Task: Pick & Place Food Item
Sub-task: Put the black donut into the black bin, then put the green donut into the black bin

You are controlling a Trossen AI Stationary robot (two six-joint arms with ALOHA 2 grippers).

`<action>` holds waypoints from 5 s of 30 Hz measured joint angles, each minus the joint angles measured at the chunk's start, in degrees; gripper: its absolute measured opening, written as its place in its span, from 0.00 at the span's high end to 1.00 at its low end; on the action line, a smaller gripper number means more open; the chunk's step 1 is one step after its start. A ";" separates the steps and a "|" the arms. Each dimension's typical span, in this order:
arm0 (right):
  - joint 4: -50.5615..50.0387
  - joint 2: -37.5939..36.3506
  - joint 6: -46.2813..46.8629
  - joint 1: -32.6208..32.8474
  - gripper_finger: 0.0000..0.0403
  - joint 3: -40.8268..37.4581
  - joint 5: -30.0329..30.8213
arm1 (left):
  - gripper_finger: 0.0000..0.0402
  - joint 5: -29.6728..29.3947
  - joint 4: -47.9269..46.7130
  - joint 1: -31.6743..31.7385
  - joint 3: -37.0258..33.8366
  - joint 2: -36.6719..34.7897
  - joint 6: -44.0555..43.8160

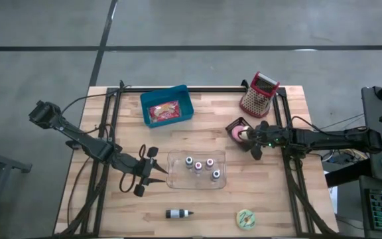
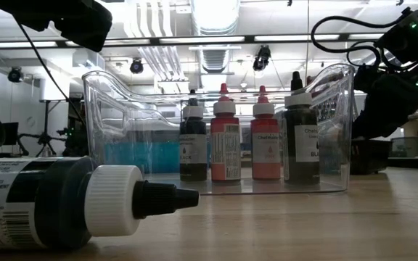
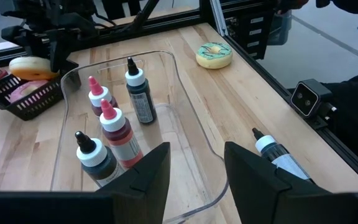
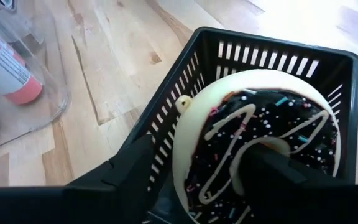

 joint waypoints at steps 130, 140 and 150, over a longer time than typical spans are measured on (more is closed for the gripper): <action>-40.11 47.94 25.54 37.25 0.40 50.76 0.29 | 0.61 0.04 0.44 -0.01 -0.92 0.00 -0.48; -40.87 60.53 26.57 43.67 0.40 61.35 -0.19 | 0.61 0.04 0.48 -0.01 -0.92 0.00 -0.48; -41.05 65.83 34.29 50.06 0.40 65.38 -0.58 | 0.61 0.01 0.63 -0.01 -0.92 0.00 -0.20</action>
